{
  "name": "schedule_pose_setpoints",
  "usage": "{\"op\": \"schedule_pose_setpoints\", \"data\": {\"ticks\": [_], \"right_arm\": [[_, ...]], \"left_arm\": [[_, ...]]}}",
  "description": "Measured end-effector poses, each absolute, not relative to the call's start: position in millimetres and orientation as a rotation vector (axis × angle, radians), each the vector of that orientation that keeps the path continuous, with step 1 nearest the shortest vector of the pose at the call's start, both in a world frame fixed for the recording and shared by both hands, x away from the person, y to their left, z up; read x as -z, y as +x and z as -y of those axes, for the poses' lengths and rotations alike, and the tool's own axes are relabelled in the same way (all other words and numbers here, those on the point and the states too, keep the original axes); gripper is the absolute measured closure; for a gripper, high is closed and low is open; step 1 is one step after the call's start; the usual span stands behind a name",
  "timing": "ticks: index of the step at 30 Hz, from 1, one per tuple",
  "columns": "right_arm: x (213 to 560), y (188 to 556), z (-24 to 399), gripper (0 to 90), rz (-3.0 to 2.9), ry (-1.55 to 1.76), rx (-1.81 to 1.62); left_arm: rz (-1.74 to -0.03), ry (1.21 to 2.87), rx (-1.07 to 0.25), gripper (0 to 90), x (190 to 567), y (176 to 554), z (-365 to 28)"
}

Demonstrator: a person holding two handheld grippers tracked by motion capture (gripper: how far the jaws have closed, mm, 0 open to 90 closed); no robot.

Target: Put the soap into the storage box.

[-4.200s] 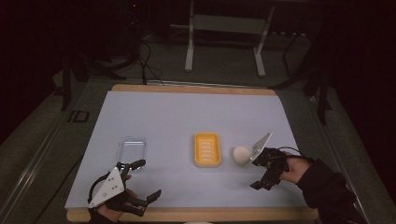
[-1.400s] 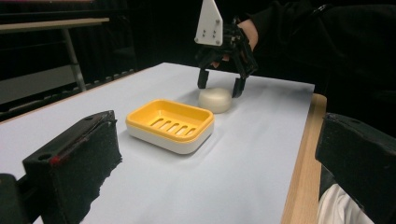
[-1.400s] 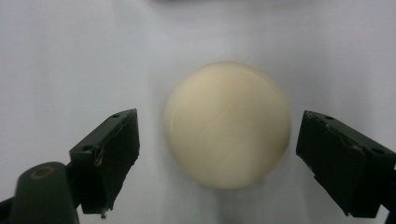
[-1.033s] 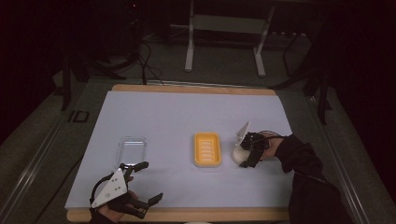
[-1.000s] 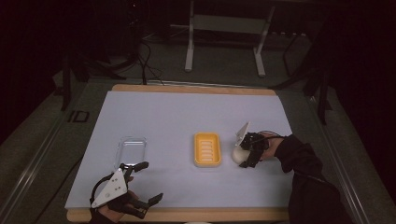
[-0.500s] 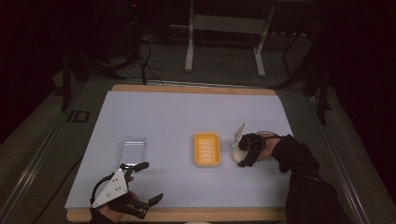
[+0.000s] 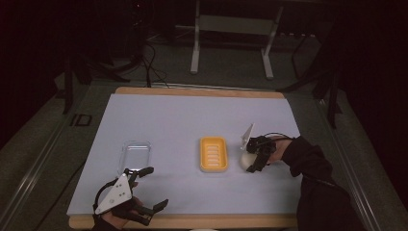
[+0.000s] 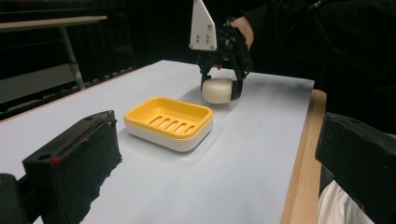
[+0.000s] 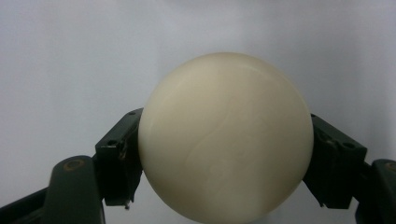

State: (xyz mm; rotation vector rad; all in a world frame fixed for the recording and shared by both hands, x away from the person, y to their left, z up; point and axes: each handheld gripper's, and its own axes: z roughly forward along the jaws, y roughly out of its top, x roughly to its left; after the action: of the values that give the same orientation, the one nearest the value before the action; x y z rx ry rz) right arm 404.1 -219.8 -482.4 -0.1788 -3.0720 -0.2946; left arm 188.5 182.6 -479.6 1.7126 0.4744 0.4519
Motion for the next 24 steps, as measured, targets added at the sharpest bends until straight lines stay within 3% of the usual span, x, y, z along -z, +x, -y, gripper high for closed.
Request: {"op": "schedule_pose_setpoints", "data": {"ticks": [24], "right_arm": [[426,396,203,24.5,3.118,-0.044,0.332]], "left_arm": [[-0.472,1.719,-0.448,0.1,480,189,-183]]}}
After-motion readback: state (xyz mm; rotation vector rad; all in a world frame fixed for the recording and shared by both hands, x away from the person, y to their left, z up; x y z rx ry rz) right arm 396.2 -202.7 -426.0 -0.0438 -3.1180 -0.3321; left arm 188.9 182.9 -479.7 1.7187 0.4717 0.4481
